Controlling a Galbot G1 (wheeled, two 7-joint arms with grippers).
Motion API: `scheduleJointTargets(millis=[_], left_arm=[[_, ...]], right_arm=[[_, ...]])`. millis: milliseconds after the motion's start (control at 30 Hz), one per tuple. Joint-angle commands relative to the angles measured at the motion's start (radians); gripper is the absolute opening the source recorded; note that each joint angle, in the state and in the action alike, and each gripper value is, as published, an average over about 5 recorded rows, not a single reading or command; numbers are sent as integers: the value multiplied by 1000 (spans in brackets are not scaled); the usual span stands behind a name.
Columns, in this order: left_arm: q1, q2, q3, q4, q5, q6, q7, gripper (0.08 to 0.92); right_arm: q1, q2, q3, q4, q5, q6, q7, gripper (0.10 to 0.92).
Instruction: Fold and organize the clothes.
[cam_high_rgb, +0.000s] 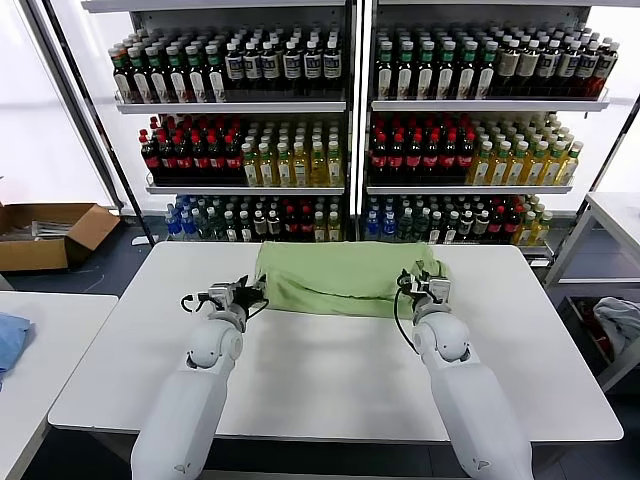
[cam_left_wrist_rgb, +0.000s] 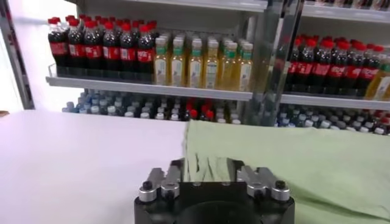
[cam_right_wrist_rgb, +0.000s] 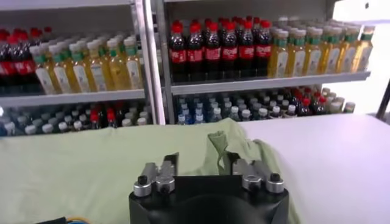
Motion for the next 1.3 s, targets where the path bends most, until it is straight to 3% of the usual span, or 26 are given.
scheduleJointTargets(millis=[33,167,267,567,1300], left_arm=[[115,13,4,-189,15,51,-17,702],[152,22,4,-224,29,56,-12,799],[165,26,3,-228,33,56,-9,819],[165,27,3,-205,40,54,-2,823],[77,24,8,-48,53,53,7,807]], right_arm=[[-115,-15,19,200,-8,-28,65,717],[-194,-40,38,286,-45,-57,79,801],[-236,-56,56,323,-54,-80,84,820],[-306,-96,114,320,-57,-105,78,823],[-169,-73,86,94,-49,-89,62,810]])
